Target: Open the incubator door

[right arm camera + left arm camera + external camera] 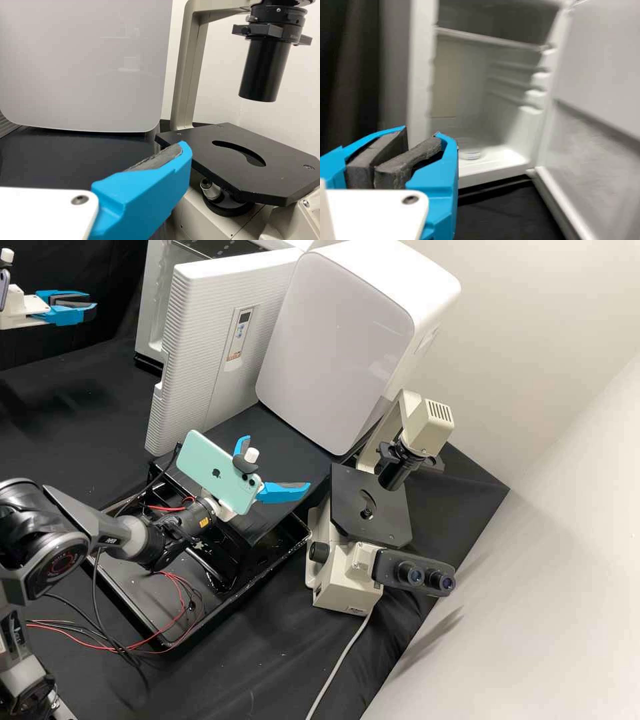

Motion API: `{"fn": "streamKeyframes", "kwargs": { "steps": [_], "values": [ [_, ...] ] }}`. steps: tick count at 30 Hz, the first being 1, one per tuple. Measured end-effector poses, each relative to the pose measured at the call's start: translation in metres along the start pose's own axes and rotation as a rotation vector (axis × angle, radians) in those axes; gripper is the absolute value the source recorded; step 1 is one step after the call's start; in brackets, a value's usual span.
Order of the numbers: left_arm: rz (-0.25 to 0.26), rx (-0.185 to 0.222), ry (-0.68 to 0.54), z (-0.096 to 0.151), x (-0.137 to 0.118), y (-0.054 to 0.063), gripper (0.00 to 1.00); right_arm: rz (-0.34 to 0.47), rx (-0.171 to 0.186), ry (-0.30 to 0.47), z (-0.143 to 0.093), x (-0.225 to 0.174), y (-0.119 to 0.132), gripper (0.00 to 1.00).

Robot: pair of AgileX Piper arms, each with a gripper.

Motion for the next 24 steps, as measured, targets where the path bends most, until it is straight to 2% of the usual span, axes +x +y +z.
{"fn": "streamKeyframes", "kwargs": {
  "steps": [4, 6, 7, 11, 17, 20, 24],
  "values": [
    [0.017, 0.059, 0.102, -0.008, 0.000, 0.001, 0.00, 0.000, 0.000, 0.000, 0.000, 0.000, 0.000, 1.00],
    [0.039, 0.074, 0.144, -0.010, 0.000, 0.003, 0.00, 0.000, 0.000, 0.000, 0.000, 0.000, 0.000, 1.00],
    [0.048, 0.080, 0.162, -0.011, 0.000, 0.004, 1.00, 0.000, 0.000, 0.000, 0.000, 0.000, 0.000, 1.00],
    [0.071, 0.126, 0.205, -0.016, 0.000, 0.001, 1.00, 0.000, 0.000, 0.000, 0.000, 0.000, 0.000, 1.00],
    [0.094, 0.140, 0.239, -0.019, 0.002, -0.012, 1.00, 0.000, 0.000, 0.000, 0.000, 0.000, 0.000, 1.00],
    [0.118, 0.146, 0.217, -0.016, 0.003, -0.015, 1.00, 0.000, 0.000, 0.000, 0.000, 0.000, 0.000, 1.00],
    [0.154, 0.184, 0.201, -0.008, 0.005, -0.014, 1.00, 0.000, 0.000, 0.000, 0.000, 0.000, 0.000, 1.00]
  ]
}}
